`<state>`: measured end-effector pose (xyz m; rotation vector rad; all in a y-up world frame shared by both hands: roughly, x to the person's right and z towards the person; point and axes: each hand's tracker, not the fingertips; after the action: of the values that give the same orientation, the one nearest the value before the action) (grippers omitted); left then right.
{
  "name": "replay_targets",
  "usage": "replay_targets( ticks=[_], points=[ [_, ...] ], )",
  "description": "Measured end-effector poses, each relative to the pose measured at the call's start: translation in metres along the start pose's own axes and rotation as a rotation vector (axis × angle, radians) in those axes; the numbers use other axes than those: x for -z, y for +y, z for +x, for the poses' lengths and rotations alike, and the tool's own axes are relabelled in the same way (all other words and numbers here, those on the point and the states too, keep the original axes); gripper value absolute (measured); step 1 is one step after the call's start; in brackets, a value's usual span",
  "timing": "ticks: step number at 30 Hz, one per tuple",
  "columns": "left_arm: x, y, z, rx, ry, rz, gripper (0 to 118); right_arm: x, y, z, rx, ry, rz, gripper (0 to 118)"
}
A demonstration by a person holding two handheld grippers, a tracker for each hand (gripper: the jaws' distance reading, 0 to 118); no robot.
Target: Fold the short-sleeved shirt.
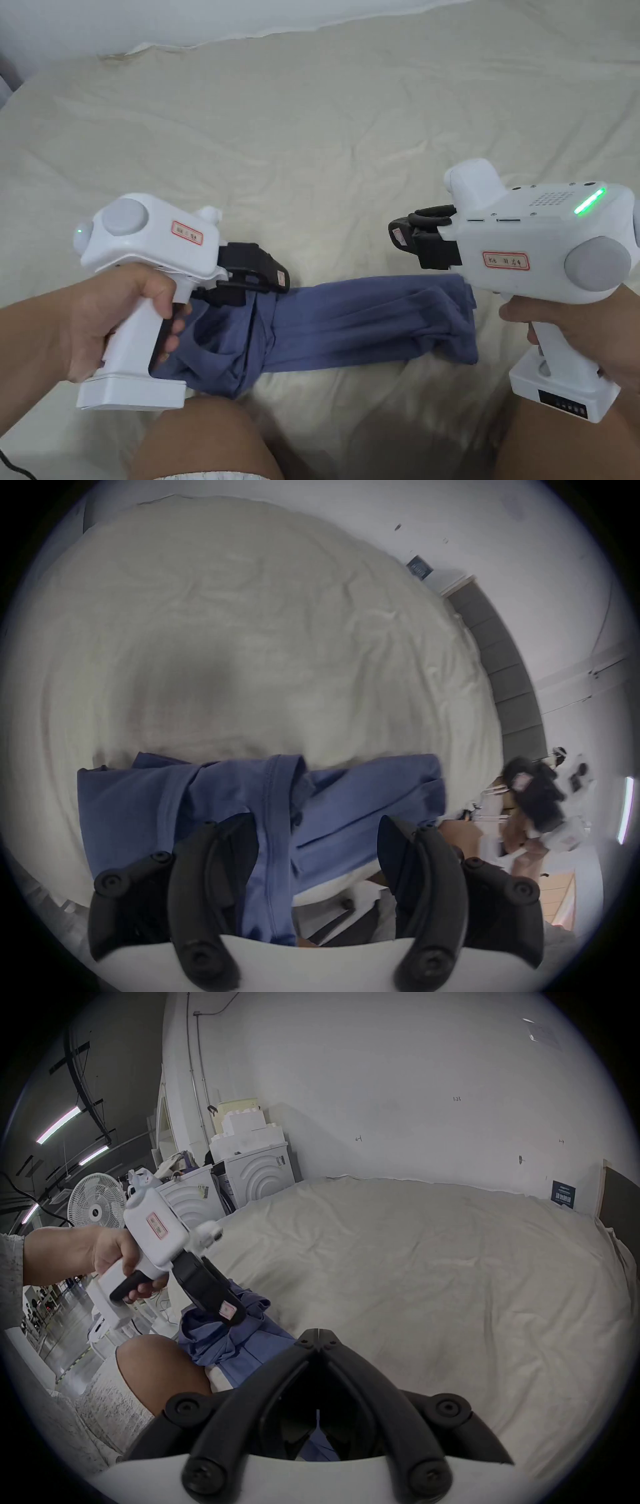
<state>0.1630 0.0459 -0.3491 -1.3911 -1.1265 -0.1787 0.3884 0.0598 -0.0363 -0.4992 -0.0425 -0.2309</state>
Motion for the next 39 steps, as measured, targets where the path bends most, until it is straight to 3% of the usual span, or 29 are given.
replay_targets(
  ticks=[9, 11, 12, 13, 14, 19, 22, 31, 37, 39],
  points=[
    [-0.06, -0.002, -0.037, 0.082, -0.123, 0.051, 75, 0.016, 0.004, -0.014, -0.017, 0.02, -0.013, 0],
    [-0.073, -0.006, -0.049, 0.093, -0.219, 0.073, 71, 0.021, 0.005, -0.015, -0.016, 0.026, -0.02, 0],
    [-0.079, -0.008, -0.056, 0.086, -0.254, 0.088, 60, 0.023, 0.005, -0.018, -0.018, 0.022, -0.022, 0],
    [-0.081, -0.009, -0.061, 0.086, -0.261, 0.104, 23, 0.025, 0.005, -0.018, -0.016, 0.022, -0.028, 0],
    [-0.083, -0.011, -0.069, 0.089, -0.218, 0.106, 7, 0.026, 0.005, -0.019, -0.016, 0.026, -0.033, 0],
    [-0.073, -0.024, -0.121, 0.052, -0.256, 0.05, 7, 0.03, 0.006, -0.02, -0.008, 0.015, -0.041, 0],
    [-0.055, -0.039, -0.142, -0.013, -0.37, -0.001, 7, 0.03, 0.006, -0.021, -0.001, 0.003, -0.045, 0],
    [0.054, -0.058, -0.12, 0.019, -0.354, -0.19, 7, 0.024, 0.006, -0.022, 0.043, -0.059, -0.025, 0],
    [0.018, -0.028, -0.097, 0.067, -0.491, -0.074, 7, 0.018, 0.008, -0.025, 0.05, -0.079, -0.032, 0],
    [0.022, -0.012, -0.097, 0.051, -0.437, -0.051, 7, 0.02, 0.01, -0.027, 0.039, -0.084, -0.038, 0]
  ],
)
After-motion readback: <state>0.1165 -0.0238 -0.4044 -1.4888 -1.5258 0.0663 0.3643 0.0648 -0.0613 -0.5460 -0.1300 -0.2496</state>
